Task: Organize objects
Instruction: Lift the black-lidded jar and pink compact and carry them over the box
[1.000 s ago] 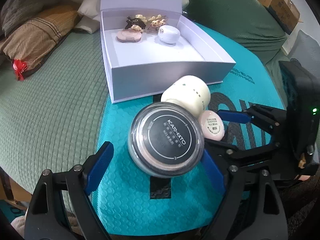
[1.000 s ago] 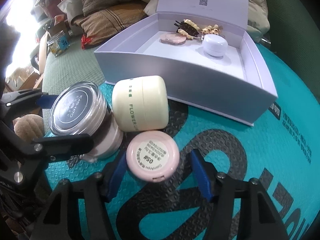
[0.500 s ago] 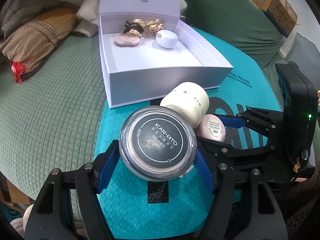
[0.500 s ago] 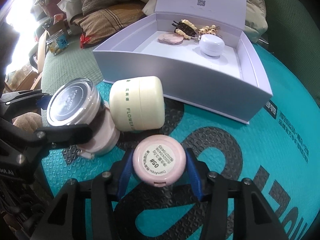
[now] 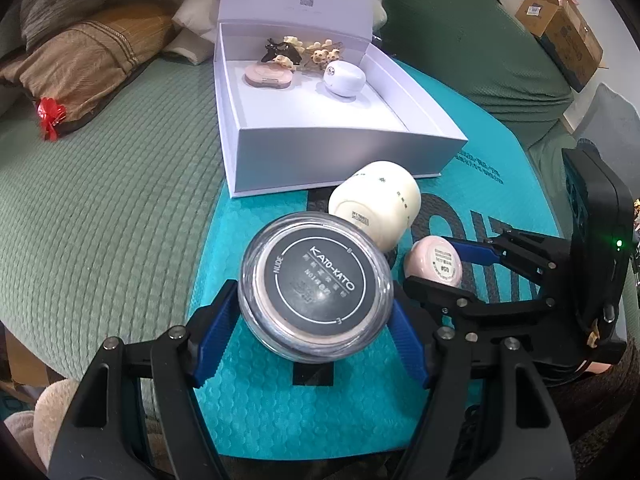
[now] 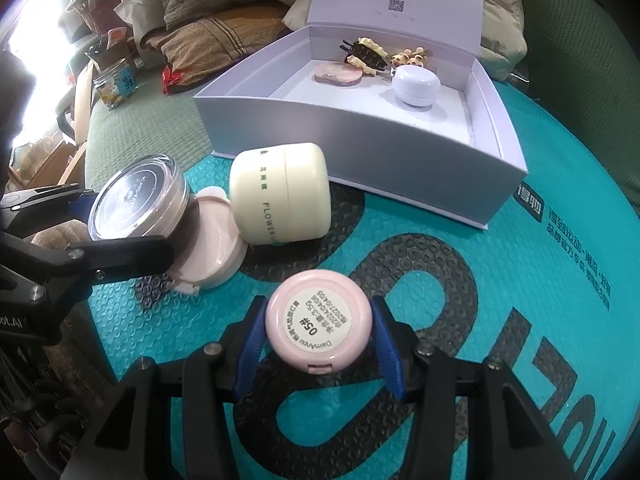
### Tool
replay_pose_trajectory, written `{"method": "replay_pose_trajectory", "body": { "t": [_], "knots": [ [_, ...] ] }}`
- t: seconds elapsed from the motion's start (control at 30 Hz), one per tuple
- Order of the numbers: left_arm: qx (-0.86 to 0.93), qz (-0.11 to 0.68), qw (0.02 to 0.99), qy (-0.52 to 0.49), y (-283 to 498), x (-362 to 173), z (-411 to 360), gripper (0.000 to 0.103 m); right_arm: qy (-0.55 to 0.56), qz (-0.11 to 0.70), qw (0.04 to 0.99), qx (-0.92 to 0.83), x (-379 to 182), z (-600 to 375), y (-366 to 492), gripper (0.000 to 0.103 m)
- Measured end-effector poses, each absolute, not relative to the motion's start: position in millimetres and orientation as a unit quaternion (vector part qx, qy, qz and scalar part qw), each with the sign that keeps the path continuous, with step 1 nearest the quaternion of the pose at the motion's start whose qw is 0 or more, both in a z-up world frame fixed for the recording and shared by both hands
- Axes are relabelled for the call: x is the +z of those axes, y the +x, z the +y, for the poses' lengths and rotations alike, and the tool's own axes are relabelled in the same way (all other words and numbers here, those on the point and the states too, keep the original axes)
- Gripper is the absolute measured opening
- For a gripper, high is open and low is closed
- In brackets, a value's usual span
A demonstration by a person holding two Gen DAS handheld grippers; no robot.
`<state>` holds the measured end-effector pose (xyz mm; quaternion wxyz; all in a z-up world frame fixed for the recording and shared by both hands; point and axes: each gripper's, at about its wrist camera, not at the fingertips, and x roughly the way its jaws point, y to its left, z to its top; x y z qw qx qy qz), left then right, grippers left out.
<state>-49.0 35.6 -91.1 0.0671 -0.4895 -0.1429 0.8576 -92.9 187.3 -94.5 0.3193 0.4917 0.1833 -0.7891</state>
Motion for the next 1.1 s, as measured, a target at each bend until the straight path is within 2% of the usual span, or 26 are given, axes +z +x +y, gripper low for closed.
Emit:
{"method": "replay_pose_trajectory", "body": {
  "t": [1.1],
  "knots": [
    [0.871, -0.123, 0.036, -0.475, -25.8, -53.2, 20.5, 0.07, 0.417, 0.225, 0.383, -0.793, -30.4, 152.1, -64.2, 0.052]
  ]
}}
